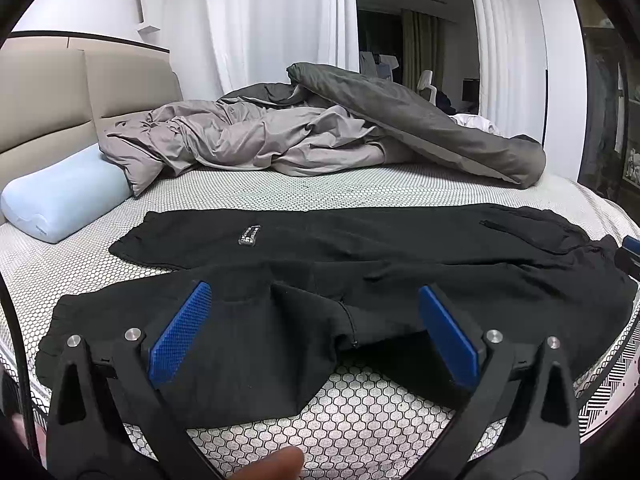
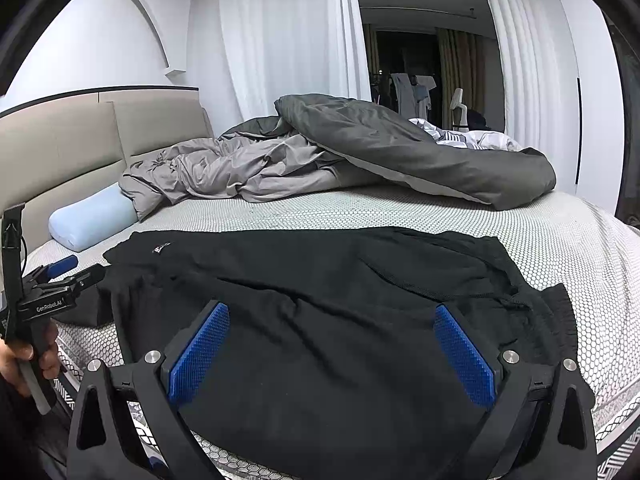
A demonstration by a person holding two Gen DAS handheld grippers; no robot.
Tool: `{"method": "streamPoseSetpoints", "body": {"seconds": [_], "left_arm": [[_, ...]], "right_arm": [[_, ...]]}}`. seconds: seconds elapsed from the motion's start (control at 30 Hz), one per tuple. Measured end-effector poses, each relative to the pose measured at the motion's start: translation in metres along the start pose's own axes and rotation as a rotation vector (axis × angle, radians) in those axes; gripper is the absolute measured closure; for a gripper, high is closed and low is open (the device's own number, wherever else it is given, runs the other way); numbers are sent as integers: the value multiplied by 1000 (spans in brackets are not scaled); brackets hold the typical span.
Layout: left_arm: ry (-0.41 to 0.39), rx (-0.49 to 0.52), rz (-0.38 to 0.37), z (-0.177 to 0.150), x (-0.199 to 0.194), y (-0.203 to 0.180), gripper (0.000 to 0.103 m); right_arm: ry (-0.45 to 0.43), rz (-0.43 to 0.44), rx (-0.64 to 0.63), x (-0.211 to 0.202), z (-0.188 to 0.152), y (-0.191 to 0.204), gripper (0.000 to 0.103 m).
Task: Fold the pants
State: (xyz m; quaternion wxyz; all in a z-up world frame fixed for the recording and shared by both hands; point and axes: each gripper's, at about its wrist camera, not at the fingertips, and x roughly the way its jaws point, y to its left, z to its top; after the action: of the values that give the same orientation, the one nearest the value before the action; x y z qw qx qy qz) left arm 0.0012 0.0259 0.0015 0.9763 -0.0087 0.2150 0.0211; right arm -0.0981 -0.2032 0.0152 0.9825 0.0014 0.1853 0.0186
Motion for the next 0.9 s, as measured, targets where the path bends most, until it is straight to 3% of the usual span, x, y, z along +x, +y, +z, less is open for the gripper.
{"method": "streamPoseSetpoints", "body": {"seconds": [0.9], "left_arm": [[3, -31, -27, 0, 2, 3, 1]], "right_arm": [[2, -6, 52, 3, 3, -9, 0]]}}
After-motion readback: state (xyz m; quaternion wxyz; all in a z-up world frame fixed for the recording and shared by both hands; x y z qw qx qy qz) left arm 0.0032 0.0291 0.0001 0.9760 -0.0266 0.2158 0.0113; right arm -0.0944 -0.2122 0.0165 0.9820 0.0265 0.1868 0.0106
